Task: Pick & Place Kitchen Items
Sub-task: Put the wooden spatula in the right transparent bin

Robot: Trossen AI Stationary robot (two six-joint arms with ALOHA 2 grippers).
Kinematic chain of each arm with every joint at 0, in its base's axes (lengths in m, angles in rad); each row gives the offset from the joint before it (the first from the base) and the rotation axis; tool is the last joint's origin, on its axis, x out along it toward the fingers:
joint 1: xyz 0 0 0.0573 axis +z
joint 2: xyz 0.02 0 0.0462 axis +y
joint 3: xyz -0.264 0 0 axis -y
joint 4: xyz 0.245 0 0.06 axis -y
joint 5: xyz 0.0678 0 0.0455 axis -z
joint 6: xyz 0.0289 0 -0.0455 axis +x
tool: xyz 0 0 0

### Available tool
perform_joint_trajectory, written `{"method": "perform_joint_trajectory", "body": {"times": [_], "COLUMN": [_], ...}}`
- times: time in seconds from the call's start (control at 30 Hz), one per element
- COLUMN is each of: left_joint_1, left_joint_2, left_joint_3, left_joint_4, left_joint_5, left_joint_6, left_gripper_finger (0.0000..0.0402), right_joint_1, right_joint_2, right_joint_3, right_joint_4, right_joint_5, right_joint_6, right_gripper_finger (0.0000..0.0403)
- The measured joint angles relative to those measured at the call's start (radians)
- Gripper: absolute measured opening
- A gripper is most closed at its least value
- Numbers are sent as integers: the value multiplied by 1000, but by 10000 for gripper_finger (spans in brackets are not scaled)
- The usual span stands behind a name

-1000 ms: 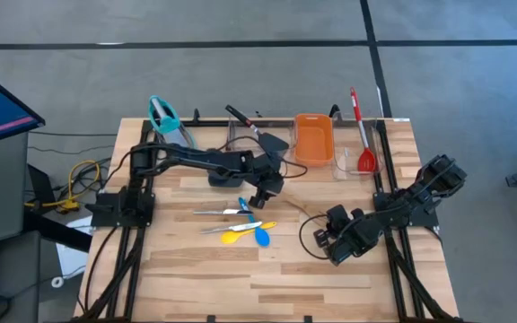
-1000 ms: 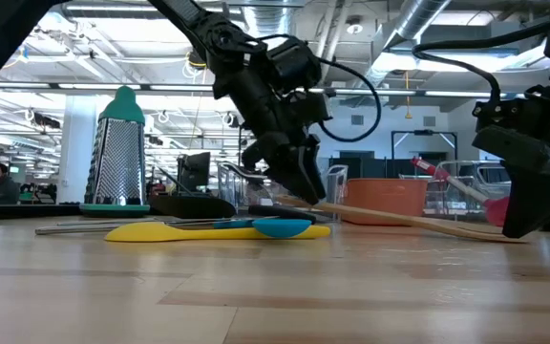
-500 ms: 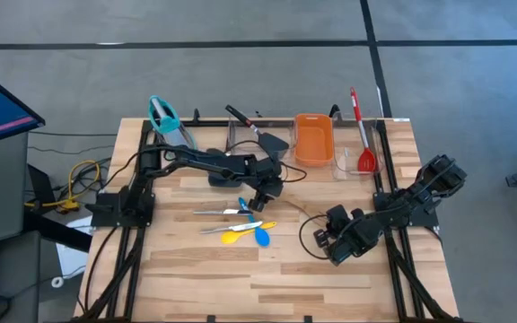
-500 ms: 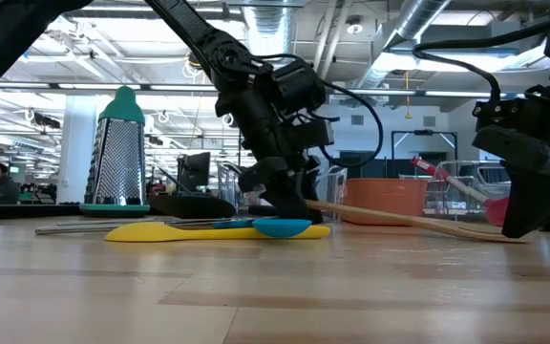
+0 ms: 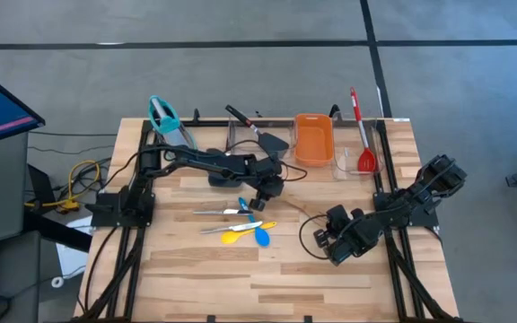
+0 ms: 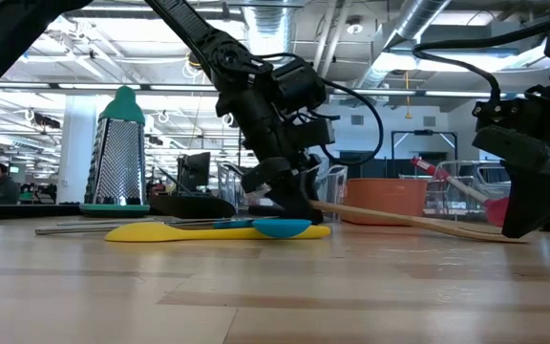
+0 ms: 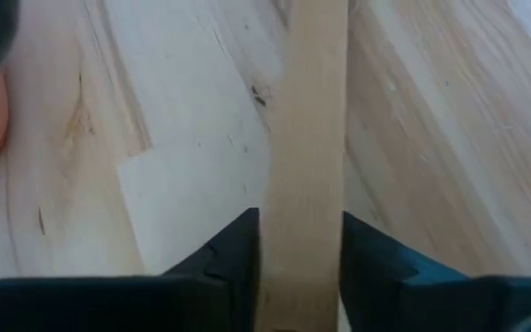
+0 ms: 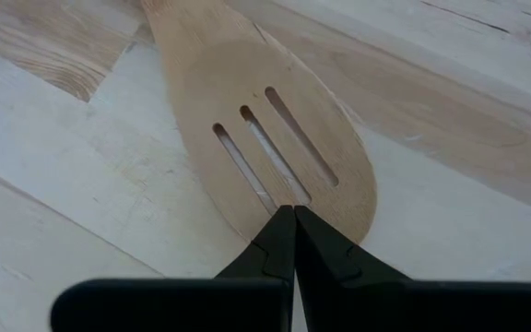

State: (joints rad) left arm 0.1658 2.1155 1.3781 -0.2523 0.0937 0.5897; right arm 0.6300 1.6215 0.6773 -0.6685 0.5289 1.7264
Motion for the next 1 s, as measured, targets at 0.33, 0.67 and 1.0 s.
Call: {"method": "perform_joint_trajectory", "body": {"times": [0.33,0.67,1.0], "left_joint_1": [-1,-1,-1], "left_joint_2": [-2,-2,-2], "left_joint_3": [-3,-3,-3], "left_joint_4": [0,1,4], "left_joint_5": [5,9,8], "left_joint_6": [10,16,8], "left_gripper_finger": [63,49,49], "right_joint_1": [0,0,0], "right_joint_2": [0,0,1], "right_joint_3": [0,0,16], "right_joint_4": [-8,-7,-29], "right_joint_5": [1,1,-6], "right_joint_6": [0,1,1], "right_gripper_finger": [0,0,0]}}
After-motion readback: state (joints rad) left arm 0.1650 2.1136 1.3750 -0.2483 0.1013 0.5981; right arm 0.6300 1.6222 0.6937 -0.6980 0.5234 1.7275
